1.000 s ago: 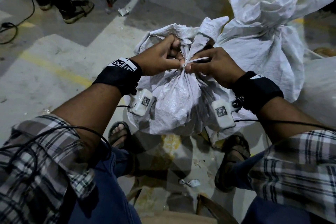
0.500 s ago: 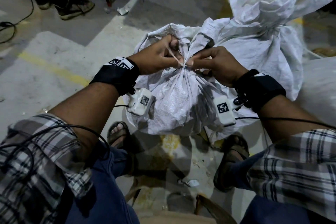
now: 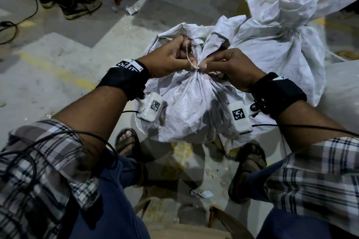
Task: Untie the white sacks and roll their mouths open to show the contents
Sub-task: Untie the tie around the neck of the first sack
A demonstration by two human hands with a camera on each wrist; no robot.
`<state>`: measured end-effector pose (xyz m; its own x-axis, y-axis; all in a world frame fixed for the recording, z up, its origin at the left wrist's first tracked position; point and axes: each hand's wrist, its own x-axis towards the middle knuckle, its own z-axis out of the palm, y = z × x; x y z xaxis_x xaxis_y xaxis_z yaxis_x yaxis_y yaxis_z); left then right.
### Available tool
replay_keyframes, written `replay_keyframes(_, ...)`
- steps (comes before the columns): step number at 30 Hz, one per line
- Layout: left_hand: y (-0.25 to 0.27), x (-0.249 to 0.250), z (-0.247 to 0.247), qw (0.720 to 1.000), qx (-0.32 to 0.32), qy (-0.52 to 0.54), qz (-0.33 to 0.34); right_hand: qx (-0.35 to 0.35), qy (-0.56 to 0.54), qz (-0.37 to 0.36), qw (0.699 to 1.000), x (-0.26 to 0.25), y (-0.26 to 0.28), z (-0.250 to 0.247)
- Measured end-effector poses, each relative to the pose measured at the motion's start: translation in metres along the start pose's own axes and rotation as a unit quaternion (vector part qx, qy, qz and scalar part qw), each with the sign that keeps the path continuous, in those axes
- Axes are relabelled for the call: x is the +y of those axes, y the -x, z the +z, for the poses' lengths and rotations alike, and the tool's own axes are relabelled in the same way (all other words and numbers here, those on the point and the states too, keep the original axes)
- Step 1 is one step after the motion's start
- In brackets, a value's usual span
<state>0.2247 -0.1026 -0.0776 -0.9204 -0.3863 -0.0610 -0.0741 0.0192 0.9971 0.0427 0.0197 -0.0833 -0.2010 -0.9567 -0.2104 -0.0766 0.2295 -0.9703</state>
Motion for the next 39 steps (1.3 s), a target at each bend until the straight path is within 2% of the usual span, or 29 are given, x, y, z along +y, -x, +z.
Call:
replay_keyframes(7,-0.002,-0.0028,-0.0001,1.0,-0.017,-0.019,0.001,-0.001,0.016,0.007,1.0,-0.0023,0.0017,0.0028)
replay_keyframes(13,-0.0026,-0.0018,0.0026,1.0,-0.018,-0.007,-0.003,0.011,-0.019,0.021,1.0,-0.0043,0.0008,0.0054)
replay_keyframes(18,-0.0009,-0.0031,0.0015,1.0,-0.02,-0.002,0.001,-0.02,0.009,0.009,1.0,-0.0053,0.0012,0.0019)
replay_keyframes(30,0.0009,0.0033,0.0066,1.0,-0.011,0.014,-0.013,0.008,-0.016,0.04,0.999,-0.004,0.0002,0.0006)
replay_keyframes(39,-0.0013,0.0,0.003,0.999,-0.032,-0.033,-0.014,-0.041,0.032,0.021,0.998,-0.0038,0.0008,-0.0045)
